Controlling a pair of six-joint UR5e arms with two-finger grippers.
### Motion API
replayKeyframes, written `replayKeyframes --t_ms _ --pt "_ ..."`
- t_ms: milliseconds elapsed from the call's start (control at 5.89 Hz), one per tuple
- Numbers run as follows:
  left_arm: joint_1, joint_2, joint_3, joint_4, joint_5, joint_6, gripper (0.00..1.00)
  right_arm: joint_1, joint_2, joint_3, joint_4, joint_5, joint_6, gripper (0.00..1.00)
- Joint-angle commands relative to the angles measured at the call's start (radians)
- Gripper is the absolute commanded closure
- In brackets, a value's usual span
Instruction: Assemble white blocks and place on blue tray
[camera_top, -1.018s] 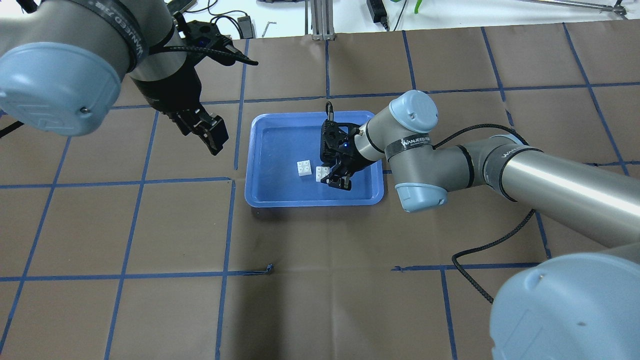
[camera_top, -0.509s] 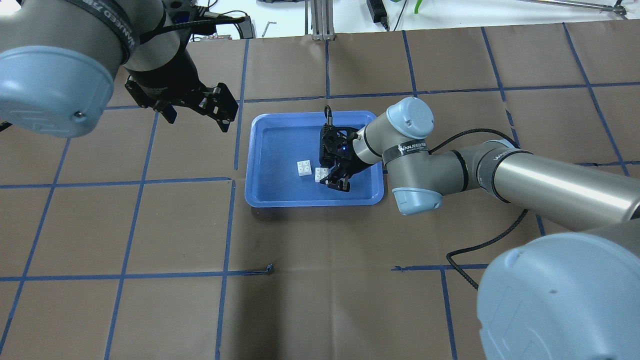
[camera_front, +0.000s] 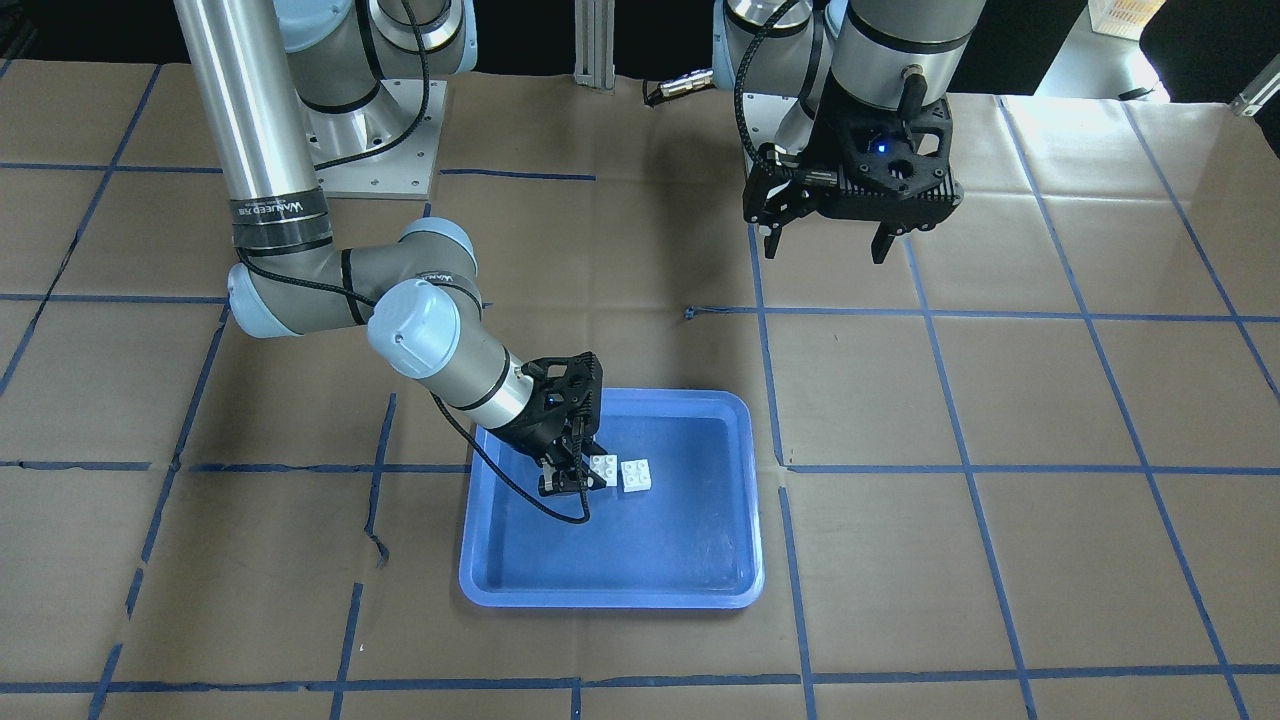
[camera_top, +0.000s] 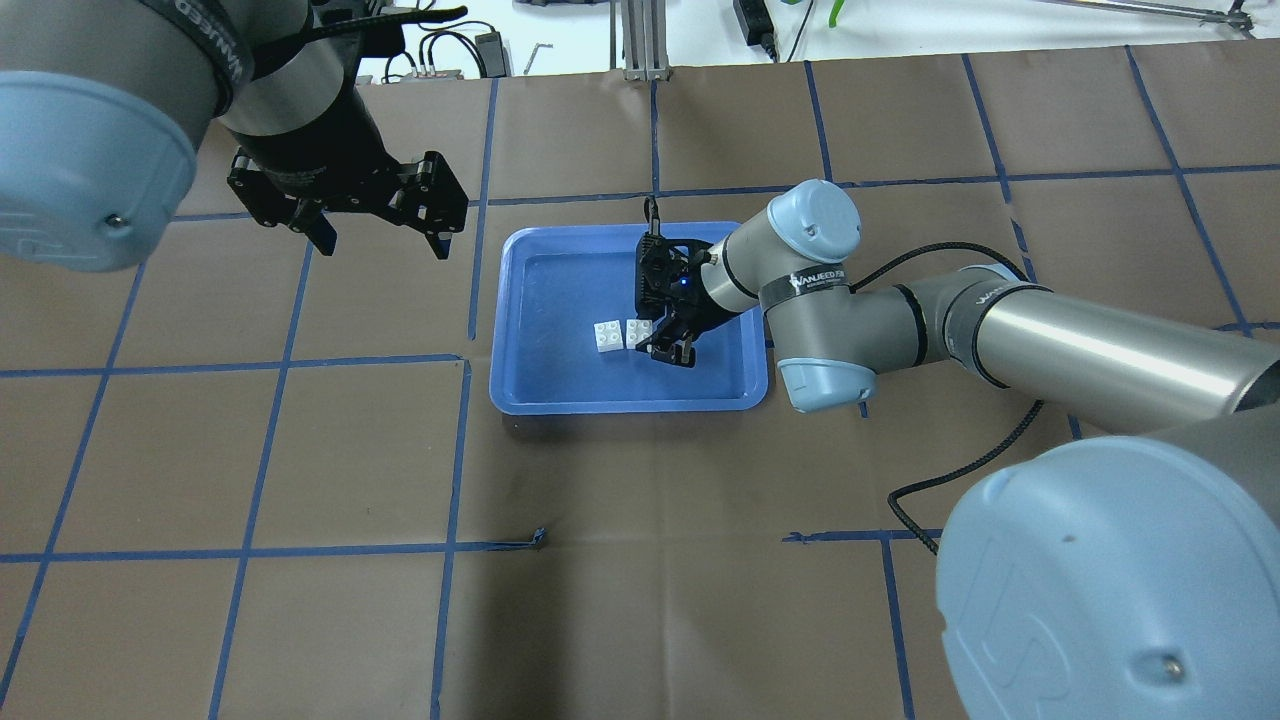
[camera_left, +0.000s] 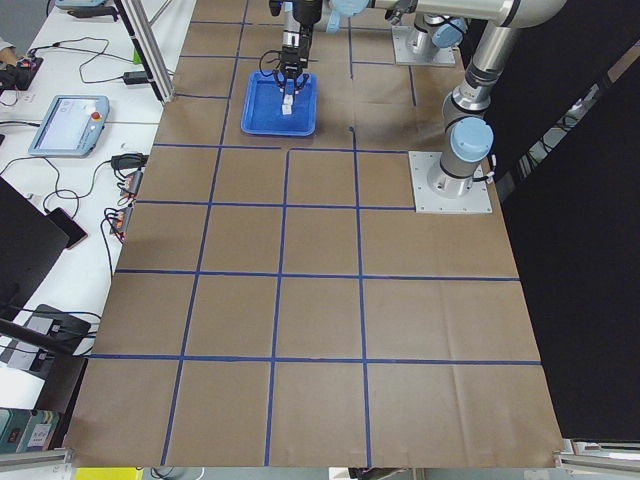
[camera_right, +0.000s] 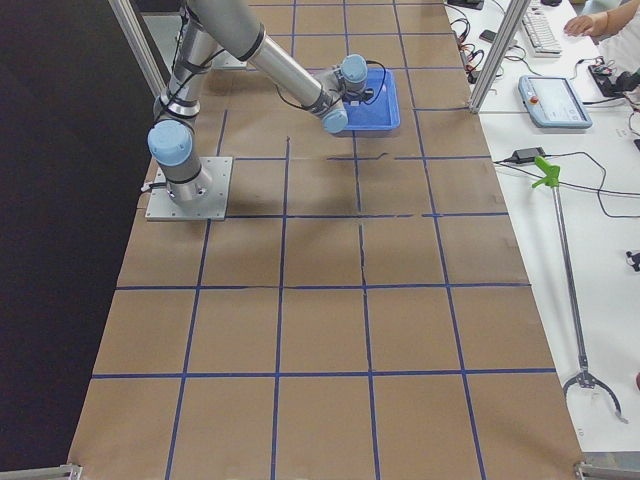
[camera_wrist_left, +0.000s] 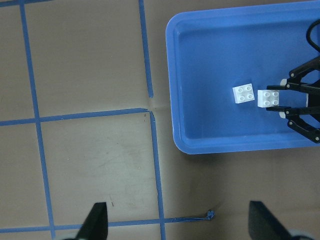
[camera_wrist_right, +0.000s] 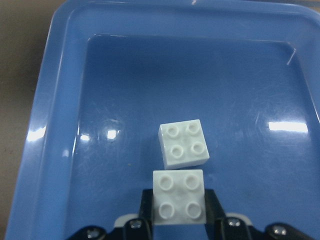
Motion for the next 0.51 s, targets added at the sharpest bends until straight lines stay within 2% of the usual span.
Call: replayKeyframes --t_ms 0,339 --pt "0.000 -0.003 0.008 -0.010 -0.001 -0.002 0.00 0.000 0.008 -0.006 0.004 0.003 0.000 0.79" --pt "-0.001 -0.003 0.007 -0.008 0.005 -0.002 0.00 0.014 0.008 -0.006 0.006 0.004 0.000 0.79"
